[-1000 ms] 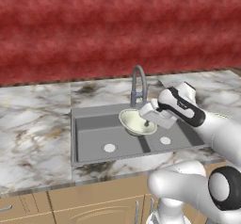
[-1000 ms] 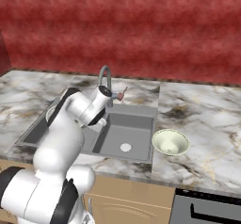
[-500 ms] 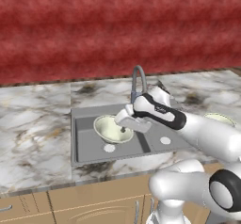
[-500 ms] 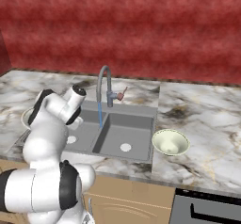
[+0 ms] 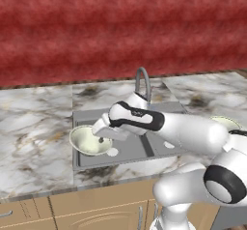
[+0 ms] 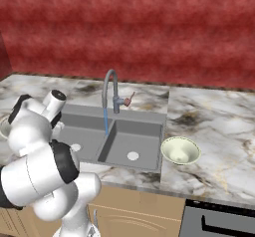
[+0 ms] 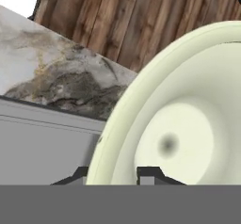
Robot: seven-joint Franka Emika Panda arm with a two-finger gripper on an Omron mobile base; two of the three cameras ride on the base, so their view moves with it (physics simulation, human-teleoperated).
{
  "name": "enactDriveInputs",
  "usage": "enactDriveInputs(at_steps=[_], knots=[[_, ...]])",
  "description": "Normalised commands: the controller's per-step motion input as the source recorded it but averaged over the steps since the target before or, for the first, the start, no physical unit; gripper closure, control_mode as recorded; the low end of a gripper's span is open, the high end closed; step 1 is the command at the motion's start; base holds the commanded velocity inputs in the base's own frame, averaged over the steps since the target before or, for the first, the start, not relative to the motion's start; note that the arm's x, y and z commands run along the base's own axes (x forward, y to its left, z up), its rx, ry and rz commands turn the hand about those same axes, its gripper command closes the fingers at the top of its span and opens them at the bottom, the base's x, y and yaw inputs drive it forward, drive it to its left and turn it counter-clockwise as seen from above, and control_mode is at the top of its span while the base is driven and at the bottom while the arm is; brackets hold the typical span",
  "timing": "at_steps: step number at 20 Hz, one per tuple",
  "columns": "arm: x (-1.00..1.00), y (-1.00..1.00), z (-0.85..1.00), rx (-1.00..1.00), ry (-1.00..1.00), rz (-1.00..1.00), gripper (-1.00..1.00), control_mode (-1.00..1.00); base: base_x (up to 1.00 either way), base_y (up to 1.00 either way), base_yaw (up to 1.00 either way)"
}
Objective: Rinse each bowl for a few seconds and place them down in the sink or on the counter.
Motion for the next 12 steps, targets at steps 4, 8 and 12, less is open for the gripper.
enactDriveInputs(at_steps=[4, 8, 12], knots=[[0.0, 0.61, 0.0, 0.0, 0.0, 0.05, 1.0, -1.0, 0.0, 0.0, 0.0], [0.1, 0.42, 0.0, 0.0, 0.01, 0.0, 1.0, -1.0, 0.0, 0.0, 0.0], [0.15, 0.29, 0.0, -0.01, 0.01, 0.0, 1.0, -1.0, 0.0, 0.0, 0.0]])
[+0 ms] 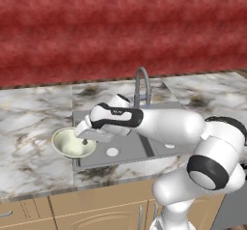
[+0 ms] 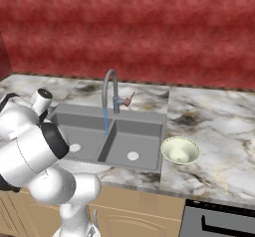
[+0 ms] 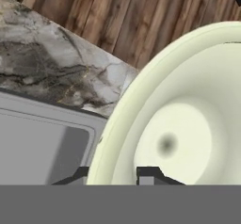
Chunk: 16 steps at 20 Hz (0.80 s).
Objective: Rinse each bowl for a few seconds and place them down in the sink or on the counter.
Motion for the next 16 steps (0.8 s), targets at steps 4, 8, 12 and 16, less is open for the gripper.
enactDriveInputs(at_steps=[4, 8, 12, 16], knots=[[0.12, 0.25, 0.0, -0.03, 0.01, 0.0, 1.0, -1.0, 0.0, 0.0, 0.0], [0.13, 0.26, -0.08, -0.04, 0.02, 0.0, 1.0, -1.0, 0.0, 0.0, 0.0], [0.11, 0.26, -0.19, -0.06, 0.01, 0.0, 1.0, -1.0, 0.0, 0.0, 0.0], [0.16, 0.25, -0.27, -0.06, 0.0, 0.0, 1.0, -1.0, 0.0, 0.0, 0.0]])
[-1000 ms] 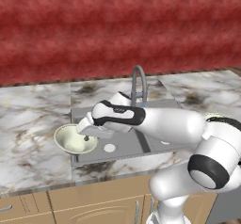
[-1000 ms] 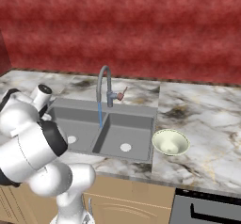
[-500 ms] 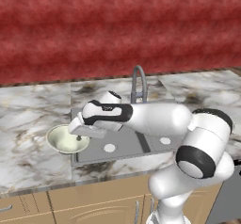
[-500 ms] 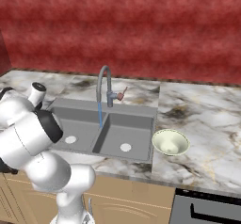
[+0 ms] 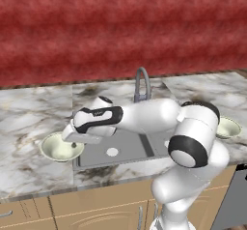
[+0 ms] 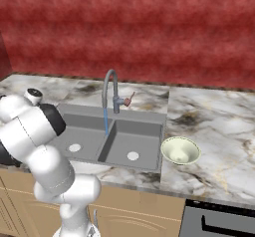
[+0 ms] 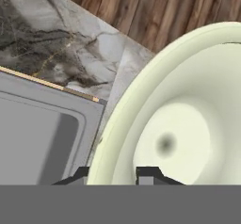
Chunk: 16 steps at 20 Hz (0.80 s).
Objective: Rinse each bowl for a few seconds and place them down in the sink or on the counter.
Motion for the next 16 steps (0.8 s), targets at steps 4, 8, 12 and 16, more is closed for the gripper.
enactDriveInputs(at_steps=[4, 8, 12, 16], knots=[[0.16, 0.07, -0.22, -0.04, 0.0, -0.01, 1.0, -1.0, 0.0, 0.0, 0.0], [0.21, 0.01, -0.11, -0.03, 0.0, -0.02, 1.0, -1.0, 0.0, 0.0, 0.0], [0.24, 0.04, -0.16, -0.03, 0.0, -0.02, 1.0, -1.0, 0.0, 0.0, 0.0], [0.22, 0.04, -0.16, -0.02, 0.0, 0.0, 1.0, -1.0, 0.0, 0.0, 0.0]])
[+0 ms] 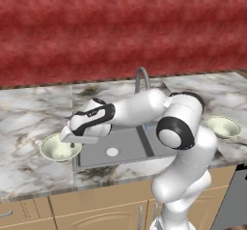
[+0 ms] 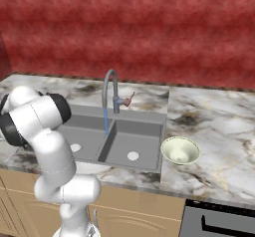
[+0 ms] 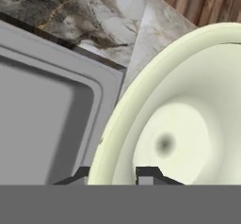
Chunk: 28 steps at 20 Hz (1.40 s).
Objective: Rinse each bowl for a few seconds and place them down in the sink or on the counter.
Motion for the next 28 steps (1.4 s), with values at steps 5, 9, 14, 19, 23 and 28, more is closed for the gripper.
enactDriveInputs(at_steps=[5, 9, 14, 19, 23, 28], knots=[[0.17, 0.04, -0.12, -0.01, 0.0, 0.0, 1.0, -1.0, 0.0, 0.0, 0.0], [0.13, 0.05, -0.07, 0.0, 0.0, 0.0, 1.0, -1.0, 0.0, 0.0, 0.0], [0.2, 0.17, -0.06, -0.02, 0.0, 0.0, 1.0, -1.0, 0.0, 0.0, 0.0], [0.13, 0.22, -0.1, -0.02, 0.0, 0.0, 1.0, -1.0, 0.0, 0.0, 0.0], [0.09, 0.23, -0.16, -0.02, 0.0, 0.0, 1.0, -1.0, 0.0, 0.0, 0.0], [0.09, 0.13, -0.15, -0.02, 0.0, 0.0, 1.0, -1.0, 0.0, 0.0, 0.0]])
